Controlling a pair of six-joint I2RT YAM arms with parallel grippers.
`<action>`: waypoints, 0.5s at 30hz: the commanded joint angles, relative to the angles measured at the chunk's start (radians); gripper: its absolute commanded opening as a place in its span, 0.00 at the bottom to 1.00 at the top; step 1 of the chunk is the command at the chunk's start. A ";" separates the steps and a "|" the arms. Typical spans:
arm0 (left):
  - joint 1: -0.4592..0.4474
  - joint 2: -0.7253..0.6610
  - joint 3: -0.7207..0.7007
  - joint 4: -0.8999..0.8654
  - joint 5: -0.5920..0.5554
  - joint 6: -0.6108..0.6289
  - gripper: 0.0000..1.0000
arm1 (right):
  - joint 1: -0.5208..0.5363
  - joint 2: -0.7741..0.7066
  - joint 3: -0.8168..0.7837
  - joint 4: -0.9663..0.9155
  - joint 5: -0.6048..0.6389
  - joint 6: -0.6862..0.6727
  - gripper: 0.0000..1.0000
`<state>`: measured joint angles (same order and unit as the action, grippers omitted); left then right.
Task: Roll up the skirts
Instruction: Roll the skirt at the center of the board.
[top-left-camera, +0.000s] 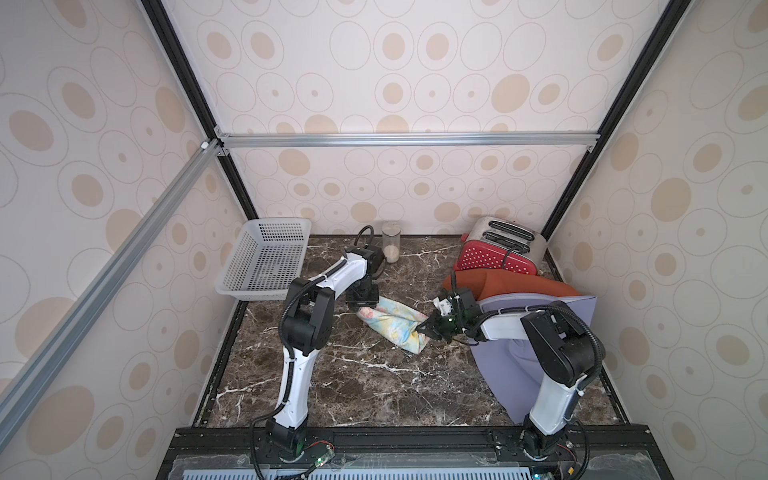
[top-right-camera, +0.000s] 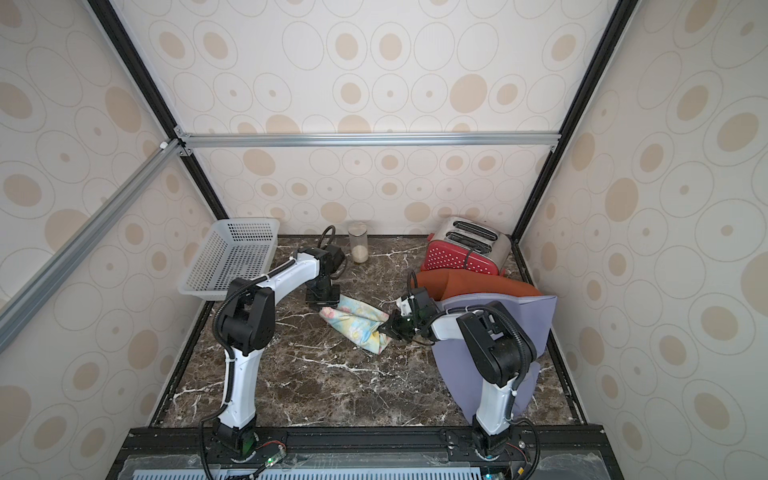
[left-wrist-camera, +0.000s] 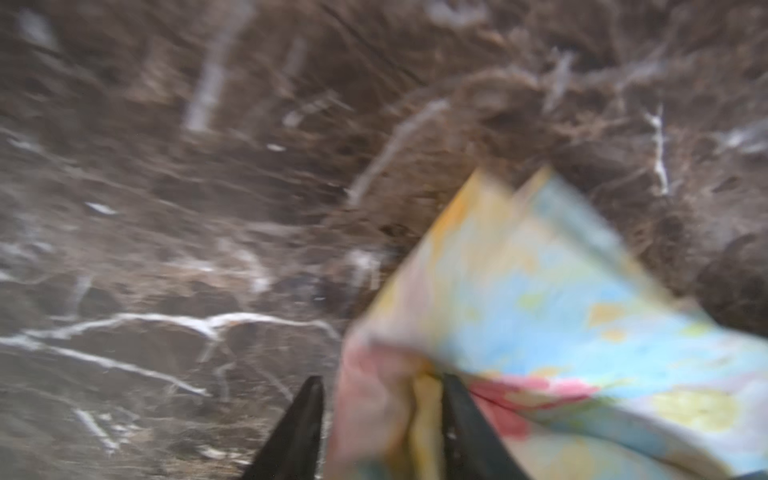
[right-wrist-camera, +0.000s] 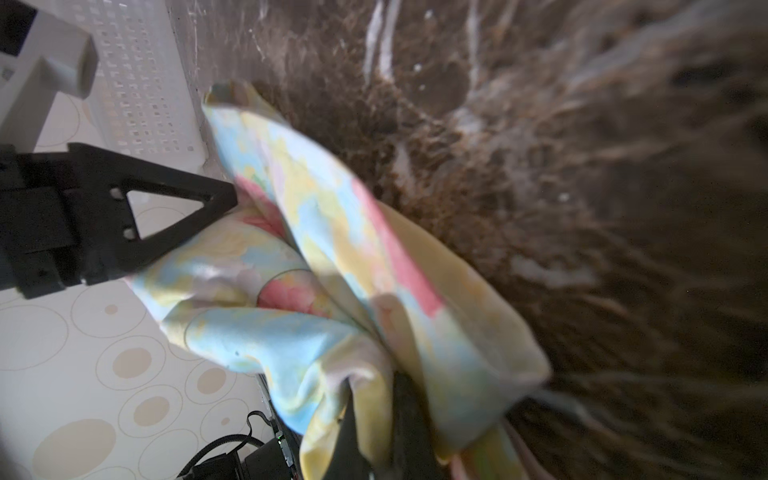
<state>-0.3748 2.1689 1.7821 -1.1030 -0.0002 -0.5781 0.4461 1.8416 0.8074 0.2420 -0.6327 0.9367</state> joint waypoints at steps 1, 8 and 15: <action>0.061 -0.116 -0.001 -0.013 -0.077 -0.026 0.62 | -0.035 0.069 -0.051 -0.176 0.093 0.036 0.00; 0.047 -0.311 -0.101 0.143 -0.030 -0.076 0.76 | -0.035 0.089 -0.029 -0.164 0.059 0.041 0.00; -0.119 -0.400 -0.289 0.374 0.046 -0.097 0.77 | -0.035 0.084 0.006 -0.214 0.056 -0.005 0.00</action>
<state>-0.4332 1.7546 1.5425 -0.8471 -0.0048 -0.6441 0.4168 1.8713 0.8364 0.2123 -0.6819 0.9535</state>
